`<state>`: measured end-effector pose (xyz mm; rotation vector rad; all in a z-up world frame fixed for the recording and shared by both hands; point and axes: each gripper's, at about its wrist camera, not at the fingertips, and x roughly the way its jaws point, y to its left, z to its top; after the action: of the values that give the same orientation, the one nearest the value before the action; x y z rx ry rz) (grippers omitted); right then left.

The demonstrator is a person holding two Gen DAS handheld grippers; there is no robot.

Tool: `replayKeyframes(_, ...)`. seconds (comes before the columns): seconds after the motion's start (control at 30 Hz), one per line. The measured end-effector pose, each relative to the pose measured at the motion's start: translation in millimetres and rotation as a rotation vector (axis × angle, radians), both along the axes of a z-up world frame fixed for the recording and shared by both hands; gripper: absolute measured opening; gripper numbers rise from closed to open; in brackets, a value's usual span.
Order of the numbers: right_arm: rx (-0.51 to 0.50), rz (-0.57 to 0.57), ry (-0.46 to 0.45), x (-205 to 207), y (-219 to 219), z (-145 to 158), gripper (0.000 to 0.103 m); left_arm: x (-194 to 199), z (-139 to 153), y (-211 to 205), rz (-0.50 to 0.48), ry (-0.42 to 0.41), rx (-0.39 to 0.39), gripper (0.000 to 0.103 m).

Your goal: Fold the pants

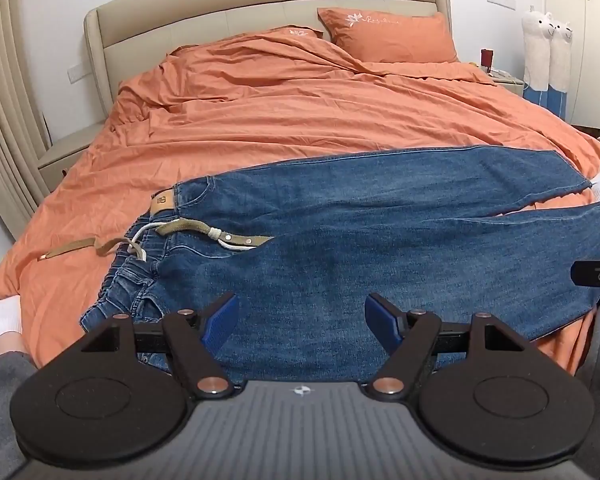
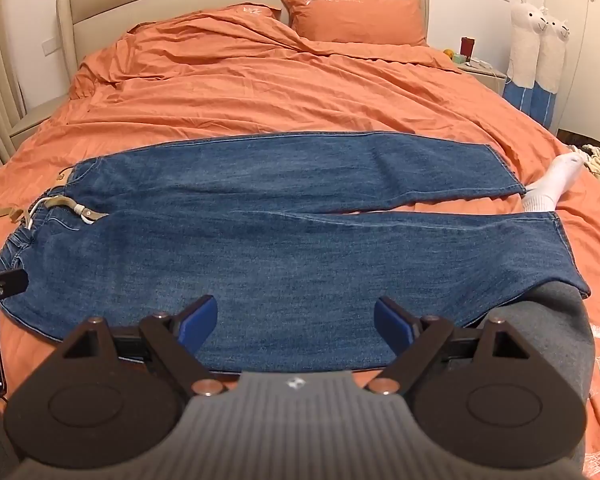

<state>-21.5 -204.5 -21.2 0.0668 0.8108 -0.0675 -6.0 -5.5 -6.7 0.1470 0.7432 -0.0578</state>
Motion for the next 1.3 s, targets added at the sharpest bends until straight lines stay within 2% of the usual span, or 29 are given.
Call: replayKeyframes(1.3, -0.009, 0.004, -0.01, -2.7, -2.7, 3.8, 0.082, -3.7, -0.3, 3.2, 0.0, 0.012, 0.008, 0.084)
